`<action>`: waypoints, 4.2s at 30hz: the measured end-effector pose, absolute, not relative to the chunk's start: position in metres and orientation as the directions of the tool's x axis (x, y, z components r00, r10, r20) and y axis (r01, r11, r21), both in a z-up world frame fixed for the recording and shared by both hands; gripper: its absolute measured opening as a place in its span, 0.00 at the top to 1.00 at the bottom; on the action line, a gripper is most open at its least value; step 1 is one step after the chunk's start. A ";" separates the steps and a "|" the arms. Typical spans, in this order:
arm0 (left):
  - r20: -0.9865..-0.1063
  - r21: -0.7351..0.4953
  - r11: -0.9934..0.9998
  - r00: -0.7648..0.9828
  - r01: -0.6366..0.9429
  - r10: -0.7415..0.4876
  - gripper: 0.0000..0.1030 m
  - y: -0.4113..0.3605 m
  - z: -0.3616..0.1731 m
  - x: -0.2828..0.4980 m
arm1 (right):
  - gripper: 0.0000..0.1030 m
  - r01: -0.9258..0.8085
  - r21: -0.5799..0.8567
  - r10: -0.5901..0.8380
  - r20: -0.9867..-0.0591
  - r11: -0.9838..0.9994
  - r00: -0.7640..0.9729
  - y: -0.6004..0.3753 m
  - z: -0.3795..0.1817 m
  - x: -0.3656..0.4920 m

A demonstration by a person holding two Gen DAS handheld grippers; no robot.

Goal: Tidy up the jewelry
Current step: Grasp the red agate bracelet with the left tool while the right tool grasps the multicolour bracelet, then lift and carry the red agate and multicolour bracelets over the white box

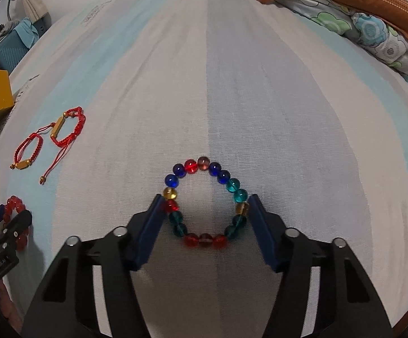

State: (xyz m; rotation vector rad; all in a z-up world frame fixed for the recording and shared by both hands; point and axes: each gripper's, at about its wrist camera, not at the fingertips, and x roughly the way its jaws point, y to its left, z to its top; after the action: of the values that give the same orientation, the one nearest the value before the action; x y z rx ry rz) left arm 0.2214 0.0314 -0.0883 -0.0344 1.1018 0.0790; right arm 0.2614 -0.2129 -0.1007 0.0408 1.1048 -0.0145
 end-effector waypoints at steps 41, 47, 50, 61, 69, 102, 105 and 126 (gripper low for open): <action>-0.870 -0.058 0.998 0.492 -0.033 -0.034 0.87 0.029 -0.066 0.202 | 0.91 0.061 0.041 0.004 -0.855 0.997 0.519 -0.225 -0.076 0.249; -0.862 -0.071 0.997 0.504 -0.019 -0.052 0.87 0.027 -0.059 0.198 | 0.91 0.058 0.063 0.021 -0.838 0.996 0.546 -0.226 -0.065 0.243; -0.858 -0.095 0.995 0.508 -0.007 -0.079 0.87 0.026 -0.053 0.196 | 0.91 0.051 0.072 0.031 -0.826 0.996 0.562 -0.226 -0.057 0.239; -0.851 -0.116 0.993 0.515 -0.001 -0.099 0.87 0.026 -0.036 0.199 | 0.91 0.030 0.091 0.056 -0.808 0.995 0.586 -0.222 -0.039 0.226; -0.848 -0.116 0.993 0.520 0.013 -0.105 0.87 0.021 -0.019 0.197 | 0.91 0.020 0.097 0.067 -0.809 0.995 0.584 -0.222 -0.031 0.222; -0.817 -0.074 0.997 0.574 0.004 -0.063 0.87 0.058 0.059 0.173 | 0.91 -0.003 0.051 0.040 -0.749 0.999 0.661 -0.176 0.064 0.194; -0.808 -0.073 0.997 0.587 -0.004 -0.057 0.87 0.067 0.069 0.167 | 0.91 -0.022 0.047 0.050 -0.739 0.999 0.672 -0.161 0.075 0.192; -0.766 -0.073 0.984 0.641 -0.162 0.049 0.87 0.181 0.111 0.121 | 0.91 -0.246 0.030 0.198 -0.692 0.969 0.695 0.000 0.112 0.181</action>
State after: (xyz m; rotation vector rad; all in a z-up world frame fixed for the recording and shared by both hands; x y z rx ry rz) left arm 0.1212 0.1812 0.1106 -0.1392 0.8670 0.1204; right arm 0.1806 0.0003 0.1124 -0.0672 0.7639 0.2481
